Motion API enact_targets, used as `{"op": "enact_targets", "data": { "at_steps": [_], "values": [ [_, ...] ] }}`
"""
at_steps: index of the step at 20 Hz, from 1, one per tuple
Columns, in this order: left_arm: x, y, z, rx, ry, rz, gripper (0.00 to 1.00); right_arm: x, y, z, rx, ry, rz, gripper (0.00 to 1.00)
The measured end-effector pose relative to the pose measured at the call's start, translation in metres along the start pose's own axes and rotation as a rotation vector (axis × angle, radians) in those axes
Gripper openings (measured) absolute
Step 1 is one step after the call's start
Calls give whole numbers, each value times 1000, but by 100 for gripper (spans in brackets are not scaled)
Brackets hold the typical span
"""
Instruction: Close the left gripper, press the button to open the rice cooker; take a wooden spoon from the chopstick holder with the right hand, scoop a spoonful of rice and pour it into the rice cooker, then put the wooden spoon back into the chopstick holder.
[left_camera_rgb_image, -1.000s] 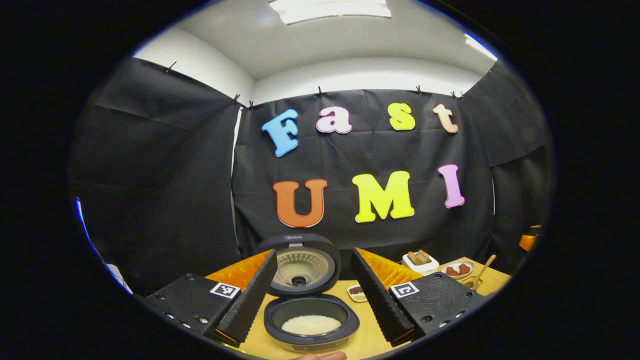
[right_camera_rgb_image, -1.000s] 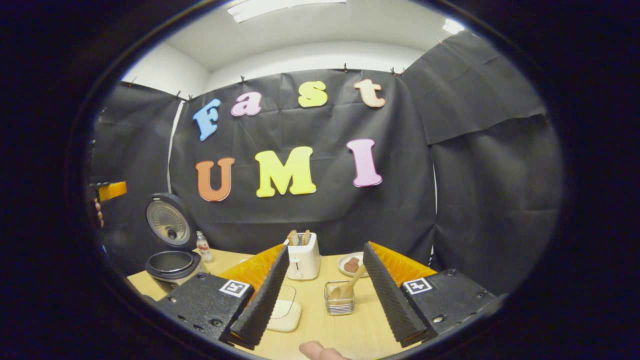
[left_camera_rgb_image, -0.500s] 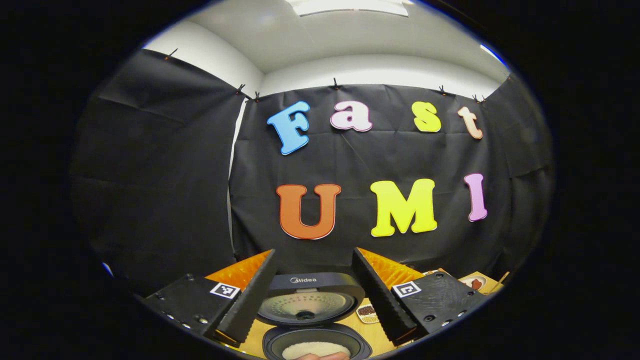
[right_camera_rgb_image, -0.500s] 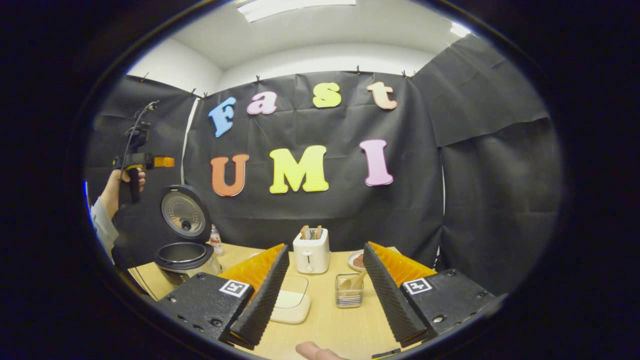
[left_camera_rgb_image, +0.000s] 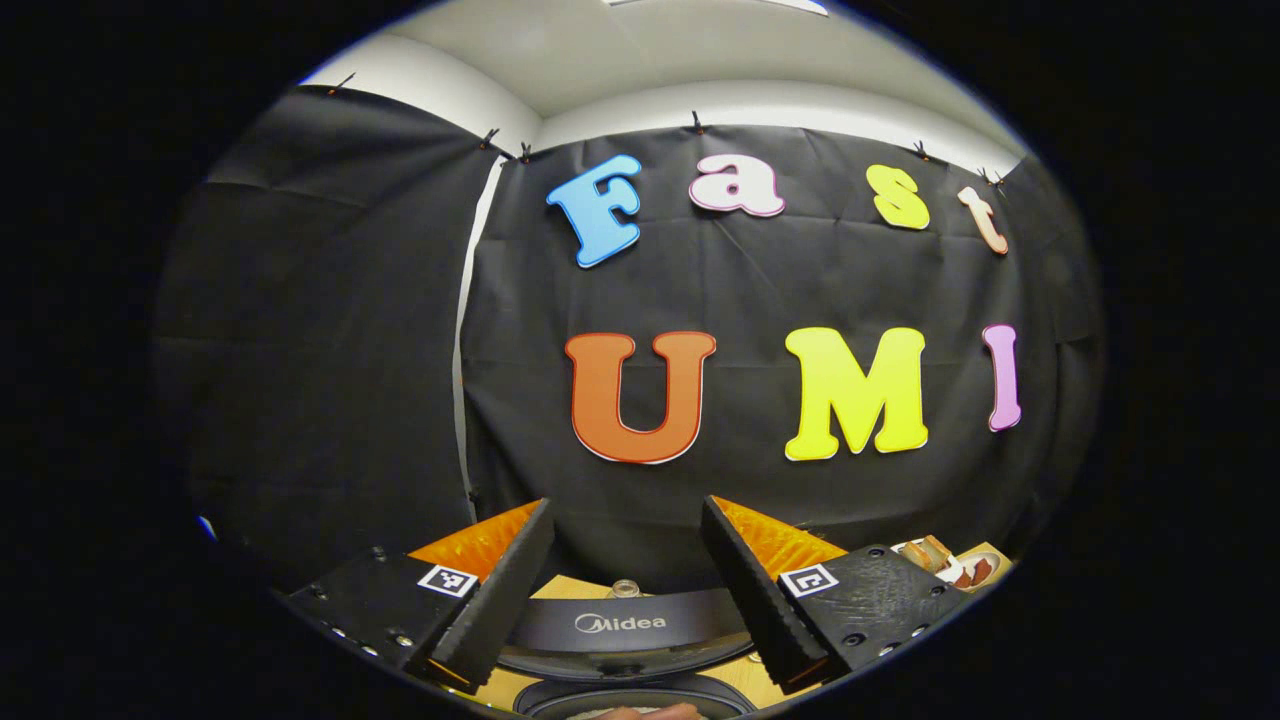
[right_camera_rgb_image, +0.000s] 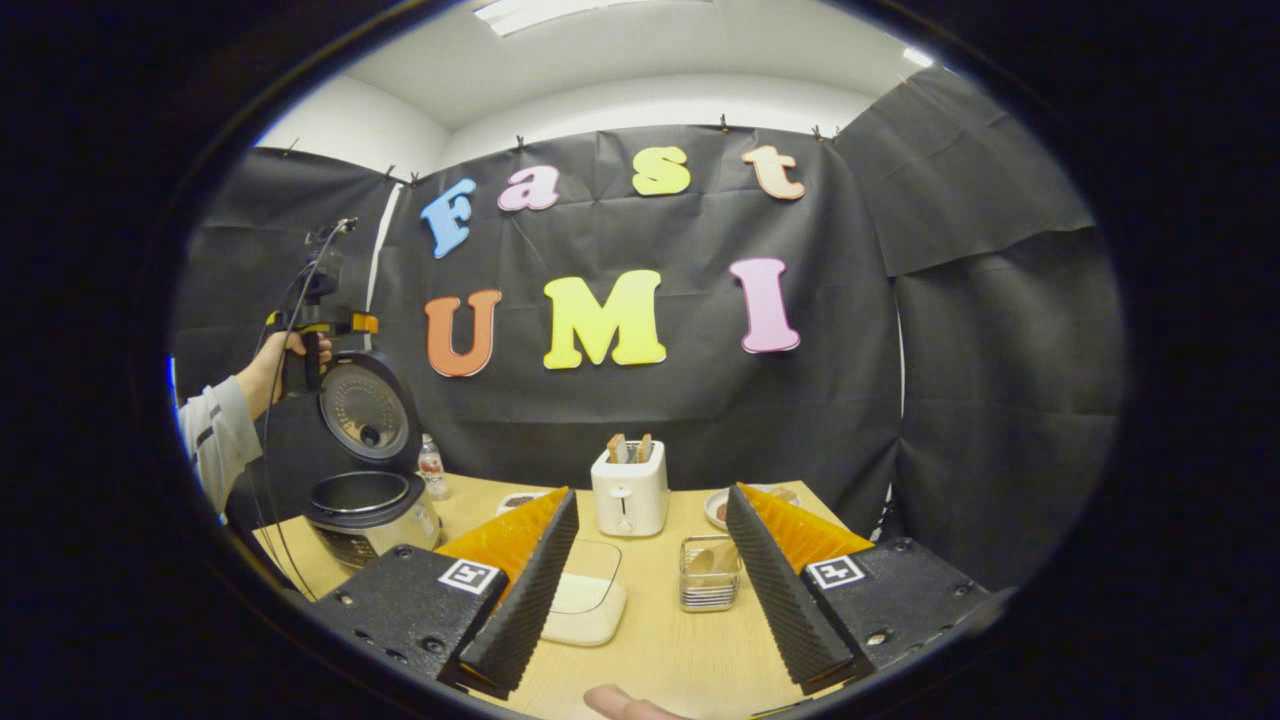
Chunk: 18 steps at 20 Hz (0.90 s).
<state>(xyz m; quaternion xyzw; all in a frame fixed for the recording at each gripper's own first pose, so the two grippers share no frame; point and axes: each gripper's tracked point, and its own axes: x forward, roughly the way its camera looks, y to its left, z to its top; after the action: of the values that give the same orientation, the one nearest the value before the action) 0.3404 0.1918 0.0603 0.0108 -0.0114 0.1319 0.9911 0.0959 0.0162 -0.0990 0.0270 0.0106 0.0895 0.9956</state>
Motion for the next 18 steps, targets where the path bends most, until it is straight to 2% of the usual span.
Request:
{"op": "enact_targets", "data": {
  "at_steps": [3,4,7,8,9,13,18],
  "values": [
    [8,4,-30,-4,100,-4,95,-3,-2,8,6,-41,-8,96],
    [4,6,-20,-28,67,1,97,-5,-3,10,2,-55,-12,96],
    [-13,5,-29,-23,99,10,100,-13,-2,15,-13,-71,-20,96],
    [-21,4,-30,-28,107,9,92,-20,0,17,-16,-80,-20,96],
    [-29,2,-33,-29,119,3,99,-26,1,21,-16,-95,-18,96],
    [-66,-4,-48,-38,158,-1,99,-51,7,23,0,-126,2,96],
    [-110,-19,-94,-34,243,-19,100,-77,10,13,28,-127,17,96]
  ]
}}
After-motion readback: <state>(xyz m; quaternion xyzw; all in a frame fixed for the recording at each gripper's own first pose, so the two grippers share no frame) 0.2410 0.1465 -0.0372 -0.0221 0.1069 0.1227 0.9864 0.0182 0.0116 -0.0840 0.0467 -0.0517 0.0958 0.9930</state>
